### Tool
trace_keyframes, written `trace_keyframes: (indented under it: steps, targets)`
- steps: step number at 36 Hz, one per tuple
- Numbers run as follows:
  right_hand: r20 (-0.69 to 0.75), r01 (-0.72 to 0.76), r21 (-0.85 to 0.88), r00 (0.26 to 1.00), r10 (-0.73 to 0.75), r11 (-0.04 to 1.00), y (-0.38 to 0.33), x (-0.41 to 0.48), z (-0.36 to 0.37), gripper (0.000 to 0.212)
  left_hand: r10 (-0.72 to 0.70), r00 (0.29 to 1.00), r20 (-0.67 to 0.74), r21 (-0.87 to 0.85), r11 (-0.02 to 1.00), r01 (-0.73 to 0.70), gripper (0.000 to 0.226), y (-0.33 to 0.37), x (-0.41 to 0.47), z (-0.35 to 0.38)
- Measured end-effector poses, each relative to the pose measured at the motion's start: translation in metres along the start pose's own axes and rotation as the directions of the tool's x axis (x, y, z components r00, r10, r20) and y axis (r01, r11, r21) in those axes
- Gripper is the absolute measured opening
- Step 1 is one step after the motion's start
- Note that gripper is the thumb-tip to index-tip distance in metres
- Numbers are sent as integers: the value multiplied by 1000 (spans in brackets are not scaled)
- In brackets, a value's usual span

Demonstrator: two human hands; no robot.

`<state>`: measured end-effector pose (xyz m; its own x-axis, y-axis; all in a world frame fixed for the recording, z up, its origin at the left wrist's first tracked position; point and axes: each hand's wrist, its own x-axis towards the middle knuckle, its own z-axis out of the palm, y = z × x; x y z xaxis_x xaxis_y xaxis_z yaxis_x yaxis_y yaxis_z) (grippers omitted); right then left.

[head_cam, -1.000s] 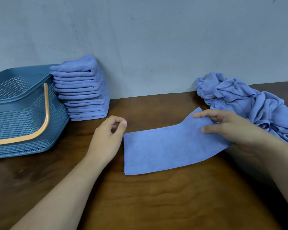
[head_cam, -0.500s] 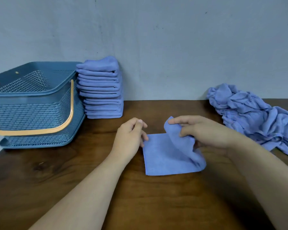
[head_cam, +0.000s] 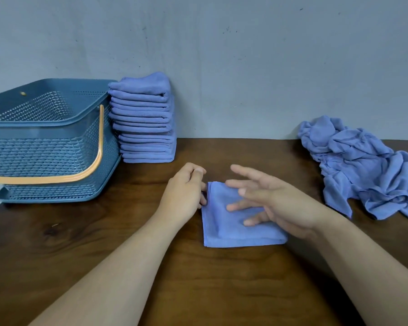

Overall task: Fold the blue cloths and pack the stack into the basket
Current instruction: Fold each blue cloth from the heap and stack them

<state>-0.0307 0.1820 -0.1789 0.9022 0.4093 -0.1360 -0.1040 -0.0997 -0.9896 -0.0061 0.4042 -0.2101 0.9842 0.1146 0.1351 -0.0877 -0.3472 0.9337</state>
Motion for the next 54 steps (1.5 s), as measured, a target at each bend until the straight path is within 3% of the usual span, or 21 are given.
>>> trace_keyframes:
  steps: [3, 5, 7, 9, 14, 19, 27, 29, 31, 33, 35, 39, 42, 50, 52, 54]
  targets:
    - [-113, 138, -52, 983, -143, 989, -1, -1, -15, 50, -15, 1000, 13, 8, 1000, 15, 26, 2, -1, -1]
    - [-226, 219, -289, 930, -289, 932, 3, 1, -24, 53, -2, 998, 61, 50, 999, -1, 26, 2, -2, -1]
    - [-271, 210, -520, 879, -393, 828, 11, 5, -32, 56, 9, 995, 95, 108, 994, -19, 33, -2, -2, 0]
    - [-268, 194, -591, 869, -417, 783, 18, 7, -36, 50, 34, 994, 101, 145, 988, -48, 33, -4, -1, 3]
    - [-149, 228, -621, 905, -398, 750, 30, 13, -35, 28, 16, 995, 99, 26, 999, -19, 19, -4, 1, 3]
    - [-43, 226, -734, 925, -377, 640, 36, 15, -34, 23, -19, 998, 53, 24, 1000, 17, 12, -7, 5, 1]
    - [92, 143, -898, 986, -141, 415, 34, 11, -27, 75, -2, 1000, -19, 159, 987, 5, 27, -2, -3, 2]
    - [104, 126, -907, 992, -76, 401, 30, 8, -24, 91, 75, 996, -41, 218, 974, -64, 31, -1, -8, 4]
    - [108, 111, -912, 994, -31, 394, 28, 7, -23, 106, 242, 970, -10, 349, 910, -224, 30, 1, -14, 6]
    - [108, 100, -918, 994, 1, 385, 27, 6, -21, 114, 401, 910, 103, 419, 813, -405, 25, 8, -23, 7]
    - [116, 100, -921, 993, 22, 376, 25, 6, -21, 117, 443, 869, 221, 428, 756, -495, 25, 15, -32, 10]
    - [133, 96, -926, 988, 77, 366, 23, 6, -21, 119, 165, 880, 446, 590, 685, -428, 55, 12, -44, 20]
    - [122, 72, -929, 985, 118, 364, 23, 9, -21, 124, 5, 886, 463, 673, 649, -355, 67, 4, -43, 17]
    - [134, 79, -907, 985, 107, 414, 25, 6, -24, 119, 0, 905, 426, 669, 673, -315, 73, -2, -42, 15]
    - [131, 90, -883, 990, 57, 461, 28, 4, -27, 112, 30, 908, 417, 600, 741, -301, 72, -5, -40, 13]
    - [104, 96, -823, 994, -18, 560, 29, 5, -29, 99, 64, 953, 297, 366, 914, -175, 62, -10, -36, 5]
